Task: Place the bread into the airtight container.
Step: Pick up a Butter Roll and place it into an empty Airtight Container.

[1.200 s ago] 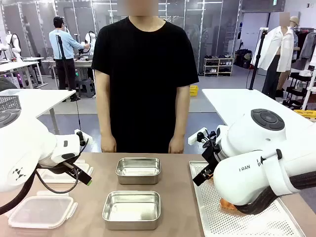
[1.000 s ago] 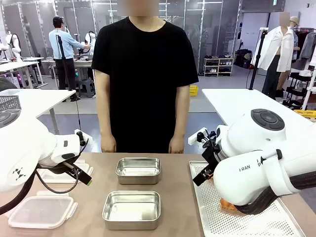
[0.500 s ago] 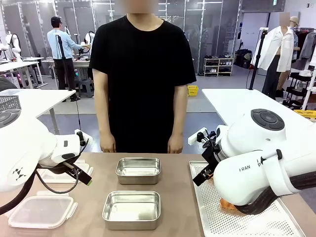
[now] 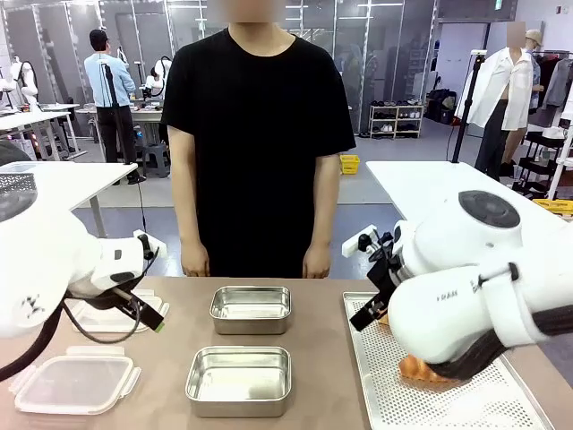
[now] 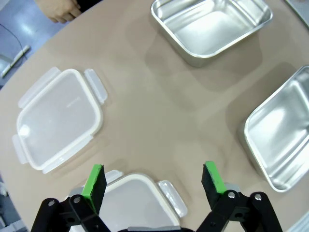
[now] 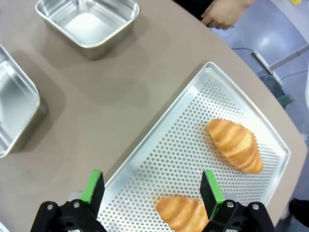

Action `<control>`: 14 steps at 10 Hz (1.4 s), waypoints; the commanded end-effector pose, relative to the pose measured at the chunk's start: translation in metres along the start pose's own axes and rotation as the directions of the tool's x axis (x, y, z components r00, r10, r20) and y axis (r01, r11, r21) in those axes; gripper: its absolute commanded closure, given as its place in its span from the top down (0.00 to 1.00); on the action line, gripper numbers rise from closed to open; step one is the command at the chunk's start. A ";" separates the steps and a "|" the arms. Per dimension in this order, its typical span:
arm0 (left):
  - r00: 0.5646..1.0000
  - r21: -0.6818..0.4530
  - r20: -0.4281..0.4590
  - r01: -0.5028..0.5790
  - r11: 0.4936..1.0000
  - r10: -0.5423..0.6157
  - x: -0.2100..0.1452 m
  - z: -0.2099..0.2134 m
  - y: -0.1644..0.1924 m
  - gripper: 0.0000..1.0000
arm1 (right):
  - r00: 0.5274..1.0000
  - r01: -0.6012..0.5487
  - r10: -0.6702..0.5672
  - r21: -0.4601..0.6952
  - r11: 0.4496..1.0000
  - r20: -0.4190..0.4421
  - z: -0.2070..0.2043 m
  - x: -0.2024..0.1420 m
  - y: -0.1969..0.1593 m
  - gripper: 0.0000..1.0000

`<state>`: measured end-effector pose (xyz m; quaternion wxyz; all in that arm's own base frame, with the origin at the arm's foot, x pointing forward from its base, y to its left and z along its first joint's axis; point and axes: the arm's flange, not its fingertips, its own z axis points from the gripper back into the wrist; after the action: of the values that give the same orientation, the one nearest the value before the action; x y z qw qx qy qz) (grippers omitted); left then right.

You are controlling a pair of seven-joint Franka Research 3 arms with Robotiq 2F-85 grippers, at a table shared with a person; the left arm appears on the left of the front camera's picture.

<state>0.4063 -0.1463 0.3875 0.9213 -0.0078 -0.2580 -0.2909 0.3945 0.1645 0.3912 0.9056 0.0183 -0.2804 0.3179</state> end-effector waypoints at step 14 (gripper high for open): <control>0.955 -0.016 0.234 -0.182 0.983 0.180 -0.042 0.468 0.122 1.00 | 0.956 0.151 -0.145 -0.001 0.989 0.256 0.470 -0.104 -0.163 1.00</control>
<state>0.2326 0.0543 0.7845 0.9070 -0.0839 -0.3621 -0.1980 0.1965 -0.1209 0.7524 0.8821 0.0894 -0.3986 0.2345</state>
